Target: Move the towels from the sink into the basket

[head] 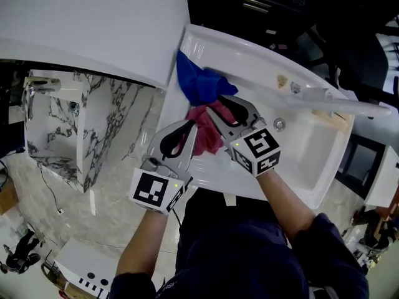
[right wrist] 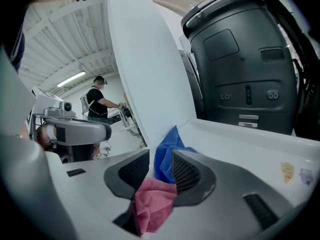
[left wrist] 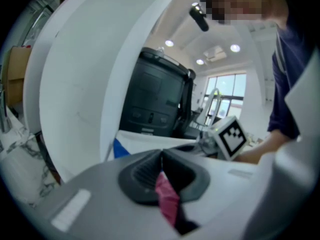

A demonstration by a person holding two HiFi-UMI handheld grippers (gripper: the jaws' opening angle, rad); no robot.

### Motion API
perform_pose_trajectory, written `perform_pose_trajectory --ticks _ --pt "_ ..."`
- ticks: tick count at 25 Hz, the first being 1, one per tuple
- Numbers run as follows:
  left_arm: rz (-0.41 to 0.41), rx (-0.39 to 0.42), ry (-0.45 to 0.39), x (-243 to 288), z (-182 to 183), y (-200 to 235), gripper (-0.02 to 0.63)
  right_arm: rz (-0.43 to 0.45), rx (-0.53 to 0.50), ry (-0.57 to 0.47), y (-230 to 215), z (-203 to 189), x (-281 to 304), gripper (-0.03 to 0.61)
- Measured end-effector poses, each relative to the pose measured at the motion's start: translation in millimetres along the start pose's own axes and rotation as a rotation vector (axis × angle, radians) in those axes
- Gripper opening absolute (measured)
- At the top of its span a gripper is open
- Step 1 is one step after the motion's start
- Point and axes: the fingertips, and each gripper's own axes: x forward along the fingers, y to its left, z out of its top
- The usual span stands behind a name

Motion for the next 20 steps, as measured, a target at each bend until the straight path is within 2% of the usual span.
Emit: perform_pose_trajectory --ticks 9,20 --pt "0.019 -0.032 0.005 0 -14 20 0.008 0.006 -0.03 0.116 -3 -25 47 0.239" --pt "0.038 -0.054 -0.002 -7 -17 30 0.008 -0.058 -0.125 0.247 -17 -47 78 0.247"
